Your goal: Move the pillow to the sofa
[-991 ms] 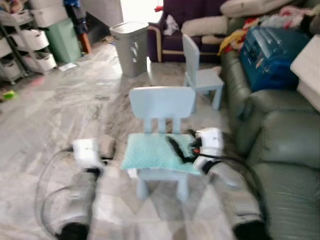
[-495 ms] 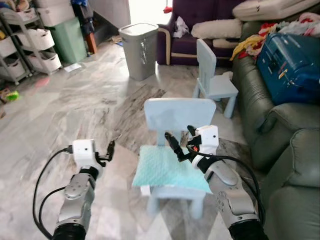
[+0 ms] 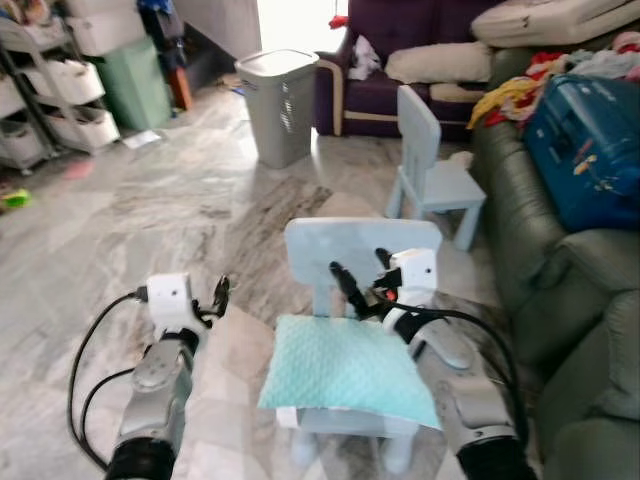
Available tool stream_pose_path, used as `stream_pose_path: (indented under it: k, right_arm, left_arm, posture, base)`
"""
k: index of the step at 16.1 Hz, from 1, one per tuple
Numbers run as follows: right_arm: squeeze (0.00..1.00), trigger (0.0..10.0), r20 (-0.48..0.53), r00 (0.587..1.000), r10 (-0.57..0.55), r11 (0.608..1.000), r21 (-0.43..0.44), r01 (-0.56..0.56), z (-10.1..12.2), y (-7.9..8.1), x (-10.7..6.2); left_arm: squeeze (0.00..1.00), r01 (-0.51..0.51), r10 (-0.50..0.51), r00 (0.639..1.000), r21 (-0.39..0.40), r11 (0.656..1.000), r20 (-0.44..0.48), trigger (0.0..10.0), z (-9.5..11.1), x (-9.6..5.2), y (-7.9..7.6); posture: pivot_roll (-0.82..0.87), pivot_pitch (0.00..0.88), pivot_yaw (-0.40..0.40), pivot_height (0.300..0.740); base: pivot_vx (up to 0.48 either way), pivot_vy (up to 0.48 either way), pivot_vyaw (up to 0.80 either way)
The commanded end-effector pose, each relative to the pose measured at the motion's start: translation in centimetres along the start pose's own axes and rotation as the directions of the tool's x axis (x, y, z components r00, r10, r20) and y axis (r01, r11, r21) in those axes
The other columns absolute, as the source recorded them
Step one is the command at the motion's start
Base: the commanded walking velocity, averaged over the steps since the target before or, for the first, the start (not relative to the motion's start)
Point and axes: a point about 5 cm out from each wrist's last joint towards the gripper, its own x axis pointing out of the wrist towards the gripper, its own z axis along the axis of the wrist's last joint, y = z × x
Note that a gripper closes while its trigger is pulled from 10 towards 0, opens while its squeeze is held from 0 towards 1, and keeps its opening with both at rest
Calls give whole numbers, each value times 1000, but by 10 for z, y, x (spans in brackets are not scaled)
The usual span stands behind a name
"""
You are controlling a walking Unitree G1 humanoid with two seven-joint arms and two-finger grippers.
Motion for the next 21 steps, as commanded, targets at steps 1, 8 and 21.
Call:
stream_pose_path:
  k: [1, 8, 21]
  right_arm:
    - [0, 10000, 7, 1000, -10, 1000, -1, 10, 1, -3, -1]
    - [0, 10000, 0, 1000, -13, 1000, -4, 13, 0, -3, -2]
    - [0, 10000, -12, 1000, -10, 1000, -5, 10, -2, -2, -4]
  left_arm:
    - [0, 2, -1, 1000, 14, 1000, -17, 10000, -3, -1, -1]
    - [0, 25, -25, 1000, 9, 1000, -12, 10000, -3, 0, -5]
    - [0, 4, -5, 1000, -40, 999, -21, 10000, -5, -1, -1]
  posture:
    - [-101, 0, 34, 740]
    - [-110, 0, 33, 740]
    - [-113, 0, 32, 740]
  base:
    - [0, 0, 0]
    - [0, -181, 0]
    - [0, -242, 0]
